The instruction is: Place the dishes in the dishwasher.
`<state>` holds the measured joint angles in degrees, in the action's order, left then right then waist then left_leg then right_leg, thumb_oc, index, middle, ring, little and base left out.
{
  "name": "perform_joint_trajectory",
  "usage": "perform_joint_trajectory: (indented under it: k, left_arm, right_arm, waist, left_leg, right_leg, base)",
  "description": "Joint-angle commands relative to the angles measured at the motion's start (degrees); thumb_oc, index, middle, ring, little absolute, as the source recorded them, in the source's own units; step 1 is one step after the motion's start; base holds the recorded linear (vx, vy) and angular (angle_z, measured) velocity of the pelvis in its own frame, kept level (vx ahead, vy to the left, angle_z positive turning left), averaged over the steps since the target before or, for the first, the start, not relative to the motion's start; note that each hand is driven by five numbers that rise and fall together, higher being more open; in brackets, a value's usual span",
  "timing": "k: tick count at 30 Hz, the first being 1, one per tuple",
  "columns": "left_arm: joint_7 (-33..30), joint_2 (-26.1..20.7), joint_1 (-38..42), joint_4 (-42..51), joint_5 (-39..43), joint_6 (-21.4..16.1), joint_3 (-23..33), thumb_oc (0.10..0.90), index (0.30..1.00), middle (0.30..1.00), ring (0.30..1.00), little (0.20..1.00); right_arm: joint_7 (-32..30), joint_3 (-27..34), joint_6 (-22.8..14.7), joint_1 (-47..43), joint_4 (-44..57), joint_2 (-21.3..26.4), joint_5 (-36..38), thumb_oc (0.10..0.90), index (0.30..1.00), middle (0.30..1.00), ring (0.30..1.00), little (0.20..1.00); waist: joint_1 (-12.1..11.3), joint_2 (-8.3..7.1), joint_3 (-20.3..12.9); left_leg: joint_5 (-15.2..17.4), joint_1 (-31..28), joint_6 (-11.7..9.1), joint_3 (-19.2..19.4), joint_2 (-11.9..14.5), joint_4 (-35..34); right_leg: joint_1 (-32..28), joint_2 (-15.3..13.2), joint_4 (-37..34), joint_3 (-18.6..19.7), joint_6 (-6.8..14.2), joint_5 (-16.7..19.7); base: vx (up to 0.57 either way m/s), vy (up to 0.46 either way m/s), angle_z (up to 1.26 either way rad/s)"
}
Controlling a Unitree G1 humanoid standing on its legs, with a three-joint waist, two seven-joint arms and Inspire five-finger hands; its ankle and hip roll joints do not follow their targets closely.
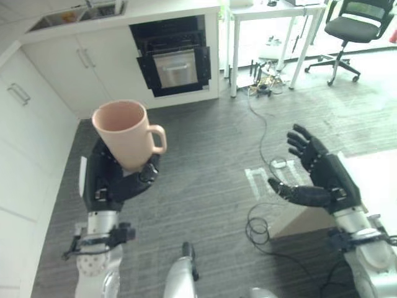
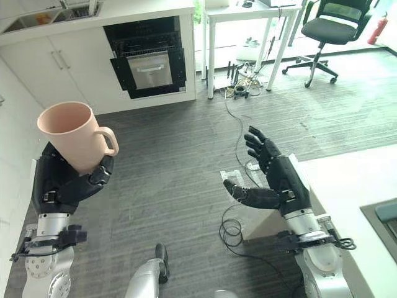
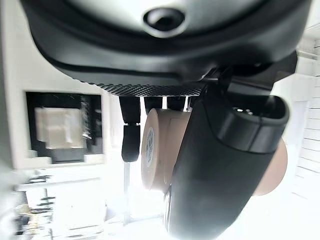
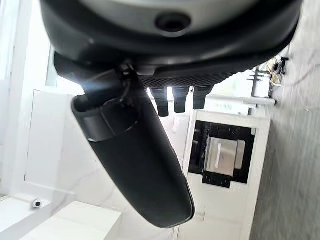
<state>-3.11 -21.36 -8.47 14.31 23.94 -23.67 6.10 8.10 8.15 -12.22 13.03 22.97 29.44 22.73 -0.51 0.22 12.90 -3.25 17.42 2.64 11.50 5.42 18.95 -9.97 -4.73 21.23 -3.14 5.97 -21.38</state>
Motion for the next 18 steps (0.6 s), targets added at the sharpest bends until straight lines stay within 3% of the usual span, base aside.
perform_joint_trajectory:
  k: [1, 2, 3, 5, 7, 8, 10, 11, 12, 14, 18]
  left_arm:
    - [2.2, -4.0, 3.9, 7.3, 0.6, -5.2, 3.4, 0.400, 0.300, 0.300, 0.300, 0.300]
    - [2.9, -4.2, 4.4, 7.0, 0.8, -5.2, 3.1, 0.400, 0.300, 0.300, 0.300, 0.300]
    - [4.5, -4.7, 6.1, 6.4, 1.6, -4.4, 2.8, 0.400, 0.300, 0.300, 0.300, 0.300]
    - [4.0, -4.4, 6.5, 6.5, 0.0, -4.2, 2.6, 0.400, 0.300, 0.300, 0.300, 0.300]
    - [2.4, -4.1, 6.5, 6.7, -1.3, -4.1, 2.6, 0.400, 0.300, 0.300, 0.300, 0.300]
    - [0.1, -4.1, 6.9, 6.8, -1.6, -4.5, 2.9, 0.400, 0.300, 0.300, 0.300, 0.300]
    - [-1.4, -4.5, 7.6, 6.8, -1.6, -6.3, 4.0, 0.400, 0.300, 0.300, 0.300, 0.300]
    - [-1.4, -4.5, 7.5, 6.9, -1.5, -6.7, 4.3, 0.400, 0.300, 0.300, 0.300, 0.300]
    - [-1.8, -4.2, 6.1, 7.5, -2.5, -7.5, 5.1, 0.400, 0.300, 0.300, 0.300, 0.300]
    - [-3.2, -3.9, 5.0, 8.6, -3.9, -6.9, 5.1, 0.400, 0.300, 0.300, 0.300, 0.300]
    - [-7.6, -4.3, 4.2, 9.1, -6.6, -9.1, 5.6, 0.400, 0.300, 0.300, 0.300, 0.300]
  right_arm:
    - [-2.4, 1.6, -4.9, -7.1, 5.2, -1.8, 1.2, 0.800, 0.900, 0.900, 0.900, 0.900]
    - [-3.1, 1.5, -5.1, -7.2, 4.9, -2.3, 0.5, 0.800, 0.900, 0.900, 0.900, 0.900]
    - [-4.0, 1.6, -5.6, -7.1, 4.1, -3.9, -0.3, 0.800, 0.900, 0.900, 0.900, 0.900]
    - [-3.5, 1.0, -5.8, -7.0, 3.6, -4.9, -0.7, 0.800, 0.900, 0.900, 0.900, 0.900]
    - [-2.5, 0.3, -5.6, -7.3, 3.2, -5.2, -0.4, 0.800, 0.900, 0.900, 0.900, 0.900]
    - [-2.1, 0.0, -5.3, -7.3, 3.0, -4.9, 0.0, 0.800, 0.900, 0.900, 0.900, 0.900]
    - [-2.6, 1.7, -4.8, -6.8, 2.8, -3.9, 3.7, 0.800, 0.900, 0.900, 0.900, 0.900]
    - [-2.5, 2.2, -4.9, -6.5, 2.7, -3.8, 4.7, 0.800, 0.900, 0.900, 0.900, 0.900]
    - [-1.3, 3.3, -6.1, -4.7, 3.0, -3.7, 6.8, 0.800, 0.900, 0.900, 0.900, 0.900]
    - [-0.2, 3.2, -6.6, -3.4, 3.9, -3.8, 7.1, 0.800, 0.900, 0.900, 0.900, 0.900]
    - [0.2, 2.3, -7.1, -3.4, 4.3, -3.4, 6.8, 0.800, 0.900, 0.900, 0.900, 0.900]
  waist:
    - [-1.0, -1.13, -5.9]
    - [-0.8, -1.54, -6.2]
    - [-0.1, -1.42, -6.5]
    - [0.5, -0.10, -5.5]
    - [0.9, 0.20, -4.9]
    - [1.2, -0.31, -4.7]
    - [1.9, -2.00, -3.7]
    - [2.2, -2.67, -3.3]
    - [3.8, -4.33, -2.3]
    - [4.9, -4.32, -2.0]
    - [4.9, -4.57, -2.8]
  left_leg:
    - [6.6, -2.6, -6.2, -2.2, 2.0, -1.8]
    - [7.0, -3.0, -5.5, -2.3, 1.0, -1.8]
    - [8.2, -4.2, -3.7, -2.9, -0.8, -1.8]
    - [9.6, -6.5, -2.7, -4.8, -1.6, -1.8]
    - [10.1, -7.8, -2.7, -4.5, -1.7, -1.8]
    - [10.2, -8.5, -2.8, -4.0, -2.0, -1.8]
    - [11.6, -10.5, -3.4, -5.0, -3.2, -1.8]
    - [12.3, -11.2, -3.5, -5.3, -4.0, -1.8]
    - [15.0, -14.1, -3.4, -6.8, -5.8, -1.8]
    - [16.9, -16.6, -3.2, -8.3, -6.6, -1.8]
    - [19.4, -18.8, -2.9, -8.2, -7.1, -1.8]
  right_leg:
    - [2.2, -2.6, -4.0, -3.9, 3.6, 11.9]
    - [2.1, -3.2, -4.0, -4.5, 4.6, 15.0]
    - [0.7, -3.6, -0.7, -7.1, 6.4, 25.6]
    - [6.4, -3.6, 11.3, -6.3, 5.9, 28.5]
    - [11.0, -3.7, 13.6, -6.8, 4.9, 27.3]
    - [12.9, -2.4, 9.6, -8.4, 4.0, 24.1]
    - [13.8, -0.1, -4.0, -11.6, 3.4, 22.9]
    - [15.4, -0.8, -4.0, -11.7, 3.3, 21.8]
    - [23.6, -3.7, -4.0, -8.9, 4.2, 21.6]
    - [29.2, -5.4, -4.0, -7.4, 4.6, 23.1]
    - [28.9, -6.3, -4.0, -9.2, 4.9, 23.3]
  base:
    - [0.25, 0.187, 0.33]
    - [0.37, 0.294, 0.69]
    - [0.36, 0.296, 0.68]
    - [0.25, 0.258, 0.70]
    - [0.14, 0.092, 0.68]
    - [0.26, -0.069, 0.31]
    - [0.34, -0.197, -0.07]
    - [0.47, -0.304, 0.15]
    - [0.48, -0.277, 0.28]
    - [0.49, -0.227, 0.43]
    - [0.35, -0.166, 0.30]
